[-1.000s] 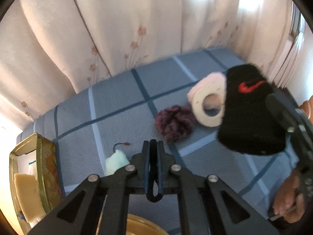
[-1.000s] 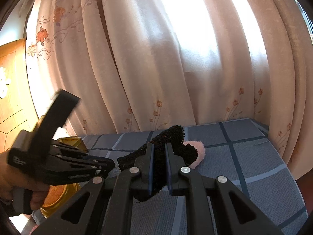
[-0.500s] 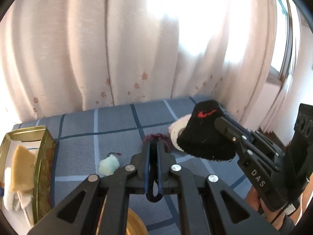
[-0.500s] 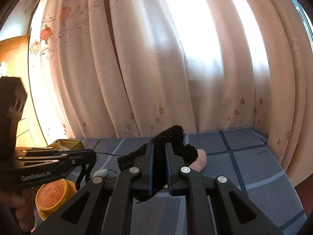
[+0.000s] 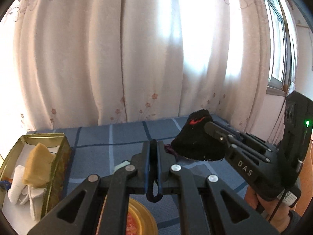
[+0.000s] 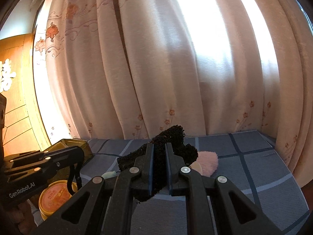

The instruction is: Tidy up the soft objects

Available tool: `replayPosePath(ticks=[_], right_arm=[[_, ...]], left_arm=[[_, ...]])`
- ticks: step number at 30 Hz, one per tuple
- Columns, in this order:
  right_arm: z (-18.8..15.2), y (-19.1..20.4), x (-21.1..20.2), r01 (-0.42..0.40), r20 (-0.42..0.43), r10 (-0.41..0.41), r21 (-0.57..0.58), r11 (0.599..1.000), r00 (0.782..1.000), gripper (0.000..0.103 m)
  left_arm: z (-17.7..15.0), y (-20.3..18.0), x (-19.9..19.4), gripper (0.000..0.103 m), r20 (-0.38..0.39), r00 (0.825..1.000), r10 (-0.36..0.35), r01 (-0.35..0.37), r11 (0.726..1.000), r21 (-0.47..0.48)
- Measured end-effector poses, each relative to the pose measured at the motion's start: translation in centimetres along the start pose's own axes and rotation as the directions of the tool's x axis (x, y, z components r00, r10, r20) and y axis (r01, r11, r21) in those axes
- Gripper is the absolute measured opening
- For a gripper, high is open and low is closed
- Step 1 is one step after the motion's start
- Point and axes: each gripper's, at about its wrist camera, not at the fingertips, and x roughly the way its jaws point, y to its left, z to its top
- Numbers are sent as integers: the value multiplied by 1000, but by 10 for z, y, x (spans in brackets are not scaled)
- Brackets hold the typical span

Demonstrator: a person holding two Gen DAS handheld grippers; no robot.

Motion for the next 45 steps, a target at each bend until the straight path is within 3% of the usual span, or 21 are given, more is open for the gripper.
replayPosePath(ticks=[13, 23, 45], right_arm=[[0, 26, 10, -20, -4, 20, -58, 998, 1000, 12], [-2, 53, 16, -45, 2, 46, -131, 990, 999, 12], [-3, 77, 26, -92, -7, 92, -144, 985, 996, 12]], left_arm=[[-1, 33, -24, 4, 79, 996, 51, -48, 998, -43], [-7, 64, -29, 4, 85, 992, 92, -83, 992, -97], [-13, 78, -39, 4, 104, 986, 130, -119, 987, -107]])
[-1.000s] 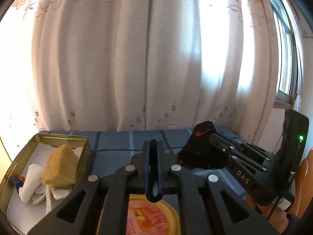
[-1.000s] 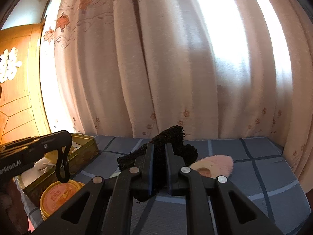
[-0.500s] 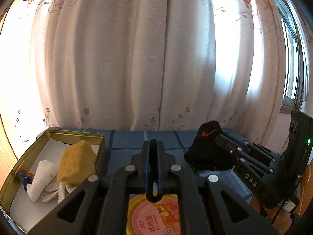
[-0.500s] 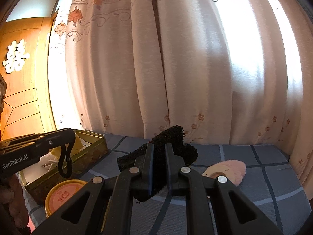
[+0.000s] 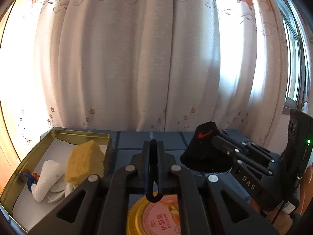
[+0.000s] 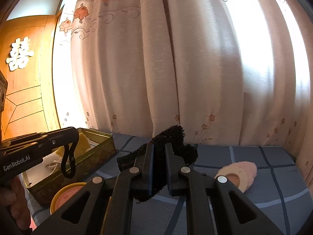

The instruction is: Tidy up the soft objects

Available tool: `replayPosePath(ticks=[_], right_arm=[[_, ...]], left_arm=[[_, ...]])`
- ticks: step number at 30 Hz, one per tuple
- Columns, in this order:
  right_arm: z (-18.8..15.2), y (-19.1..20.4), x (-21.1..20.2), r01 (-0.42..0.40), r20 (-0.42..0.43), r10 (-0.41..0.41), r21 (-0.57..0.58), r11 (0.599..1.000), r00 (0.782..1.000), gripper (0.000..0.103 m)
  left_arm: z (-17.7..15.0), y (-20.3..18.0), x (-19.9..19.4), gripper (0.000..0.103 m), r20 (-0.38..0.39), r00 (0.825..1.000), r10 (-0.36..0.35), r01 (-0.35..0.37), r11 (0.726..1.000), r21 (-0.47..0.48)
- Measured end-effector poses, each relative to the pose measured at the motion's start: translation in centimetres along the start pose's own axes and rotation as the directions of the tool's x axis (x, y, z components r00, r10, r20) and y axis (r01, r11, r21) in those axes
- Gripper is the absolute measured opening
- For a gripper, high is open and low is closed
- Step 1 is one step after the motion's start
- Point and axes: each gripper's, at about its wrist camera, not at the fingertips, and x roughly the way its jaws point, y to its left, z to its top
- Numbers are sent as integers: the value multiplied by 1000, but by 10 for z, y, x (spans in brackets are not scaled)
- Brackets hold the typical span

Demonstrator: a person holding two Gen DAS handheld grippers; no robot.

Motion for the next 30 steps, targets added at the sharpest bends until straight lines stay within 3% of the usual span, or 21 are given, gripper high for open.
replayPosePath(ticks=[15, 30], right_arm=[[11, 17, 6, -11, -3, 11, -19, 1000, 1000, 12], [44, 61, 1, -86, 24, 88, -77, 993, 996, 12]], left_arm=[[7, 14, -10, 4, 26, 1000, -10, 9, 1000, 15], [18, 37, -22, 4, 40, 999, 17, -18, 1000, 21]])
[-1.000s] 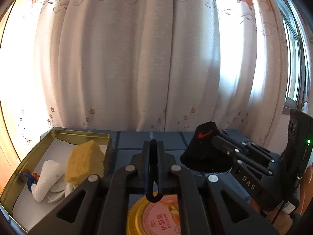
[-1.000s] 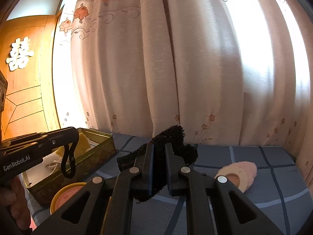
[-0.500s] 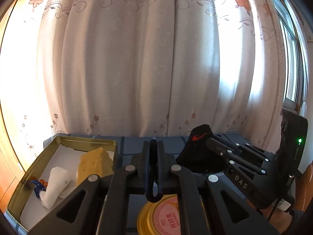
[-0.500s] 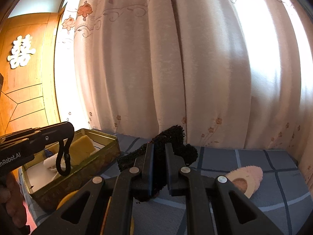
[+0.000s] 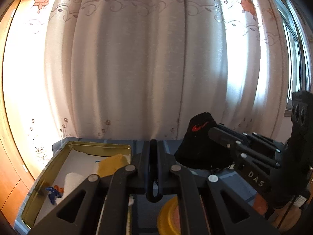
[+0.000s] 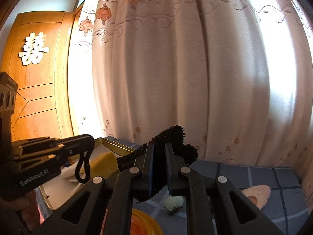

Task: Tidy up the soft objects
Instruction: 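Lower the black pouch into the gold tin and open the right gripper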

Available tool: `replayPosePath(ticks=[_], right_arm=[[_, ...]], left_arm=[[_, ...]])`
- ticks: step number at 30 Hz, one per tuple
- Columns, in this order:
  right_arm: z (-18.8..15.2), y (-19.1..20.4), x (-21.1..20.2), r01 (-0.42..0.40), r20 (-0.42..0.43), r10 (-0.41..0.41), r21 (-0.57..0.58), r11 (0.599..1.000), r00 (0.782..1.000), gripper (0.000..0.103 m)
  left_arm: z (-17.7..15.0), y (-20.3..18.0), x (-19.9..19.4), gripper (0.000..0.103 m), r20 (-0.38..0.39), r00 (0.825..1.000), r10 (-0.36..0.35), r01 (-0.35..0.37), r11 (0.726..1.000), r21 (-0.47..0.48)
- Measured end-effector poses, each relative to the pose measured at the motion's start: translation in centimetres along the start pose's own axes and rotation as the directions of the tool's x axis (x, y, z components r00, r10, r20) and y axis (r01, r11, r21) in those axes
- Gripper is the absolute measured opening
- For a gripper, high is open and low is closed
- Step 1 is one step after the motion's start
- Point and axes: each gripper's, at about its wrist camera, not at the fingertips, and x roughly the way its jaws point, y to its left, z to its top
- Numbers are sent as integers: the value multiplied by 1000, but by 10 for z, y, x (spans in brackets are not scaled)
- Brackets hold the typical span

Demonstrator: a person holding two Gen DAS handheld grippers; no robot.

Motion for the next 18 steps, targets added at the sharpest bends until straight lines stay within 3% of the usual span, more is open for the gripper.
replayPosePath(ticks=[8, 18], right_arm=[[14, 36, 17, -61, -17, 60, -22, 998, 998, 12], [22, 106, 42, -154, -74, 147, -96, 983, 986, 12]], left_arm=[[4, 29, -4, 4, -10, 1000, 28, -28, 999, -18], [9, 92, 0, 4, -58, 990, 131, -134, 989, -57]])
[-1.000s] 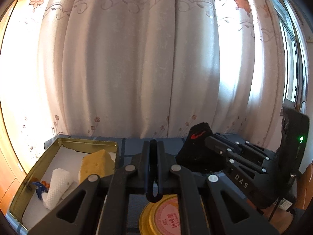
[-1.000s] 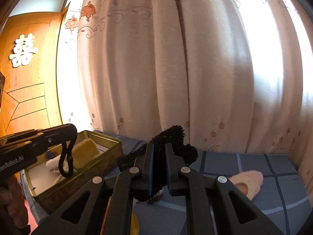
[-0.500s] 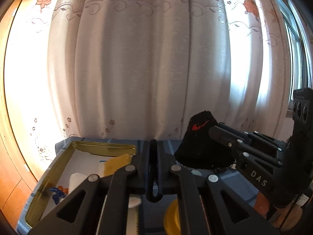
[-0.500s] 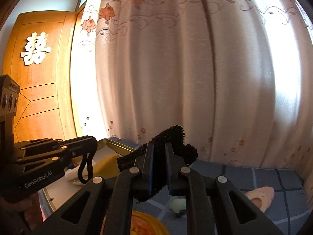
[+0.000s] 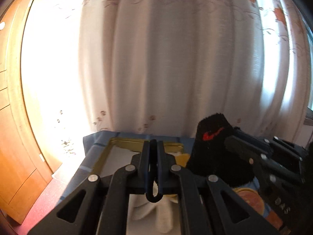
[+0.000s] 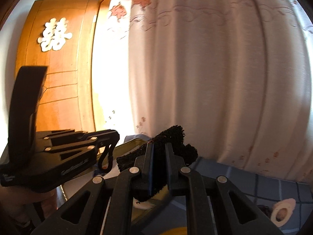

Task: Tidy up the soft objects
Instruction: 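Lower the black pouch into the gold tin and open the right gripper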

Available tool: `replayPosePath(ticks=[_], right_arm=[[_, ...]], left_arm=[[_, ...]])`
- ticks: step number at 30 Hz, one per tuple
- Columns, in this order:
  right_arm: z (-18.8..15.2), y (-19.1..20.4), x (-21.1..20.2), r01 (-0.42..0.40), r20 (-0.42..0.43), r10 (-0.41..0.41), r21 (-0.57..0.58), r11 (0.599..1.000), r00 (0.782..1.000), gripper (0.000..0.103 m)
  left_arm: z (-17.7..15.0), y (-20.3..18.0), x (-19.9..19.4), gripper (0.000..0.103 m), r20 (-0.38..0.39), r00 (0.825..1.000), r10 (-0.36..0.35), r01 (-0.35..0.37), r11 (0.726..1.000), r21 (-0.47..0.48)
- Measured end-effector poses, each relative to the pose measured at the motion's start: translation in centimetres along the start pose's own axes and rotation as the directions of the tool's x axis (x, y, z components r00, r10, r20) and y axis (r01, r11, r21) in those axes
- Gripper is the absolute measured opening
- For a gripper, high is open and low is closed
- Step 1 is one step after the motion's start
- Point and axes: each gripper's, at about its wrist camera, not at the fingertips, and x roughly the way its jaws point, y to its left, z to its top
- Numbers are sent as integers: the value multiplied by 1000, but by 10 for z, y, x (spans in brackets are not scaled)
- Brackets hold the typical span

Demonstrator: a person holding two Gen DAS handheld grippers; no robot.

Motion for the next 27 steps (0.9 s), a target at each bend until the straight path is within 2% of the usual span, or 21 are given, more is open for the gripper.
replayPosePath(ticks=[11, 14, 15, 16, 17, 18, 19, 22, 27], right_arm=[[-16, 49, 44, -48, -120, 39, -74, 996, 992, 12], [-22, 51, 52, -74, -147, 65, -52, 996, 987, 17], [-23, 52, 55, -88, -162, 81, -41, 995, 984, 24], [-25, 54, 57, -86, -164, 79, -38, 996, 983, 27], [-26, 53, 54, -78, -154, 71, -38, 996, 986, 35], [-27, 52, 51, -74, -141, 69, -35, 997, 988, 41], [-27, 49, 47, -73, -133, 69, -27, 997, 989, 43], [-29, 31, 30, -62, -105, 62, 4, 998, 993, 45], [-37, -11, 4, -7, -86, 12, 61, 998, 996, 50]], left_arm=[[-11, 51, 17, 4, -63, 995, 82, -87, 993, -81], [-16, 55, 22, 6, -90, 992, 91, -98, 992, -82], [-18, 56, 23, 10, -96, 991, 98, -106, 991, -85], [-19, 59, 23, 22, -95, 989, 109, -118, 989, -91], [-20, 61, 22, 29, -95, 988, 118, -127, 987, -99], [-21, 64, 23, 45, -100, 988, 118, -129, 986, -109], [-22, 66, 22, 56, -100, 988, 116, -128, 985, -119], [-22, 68, 17, 61, -75, 989, 128, -137, 982, -130], [-19, 53, 10, 66, -45, 995, 94, -99, 986, -131]])
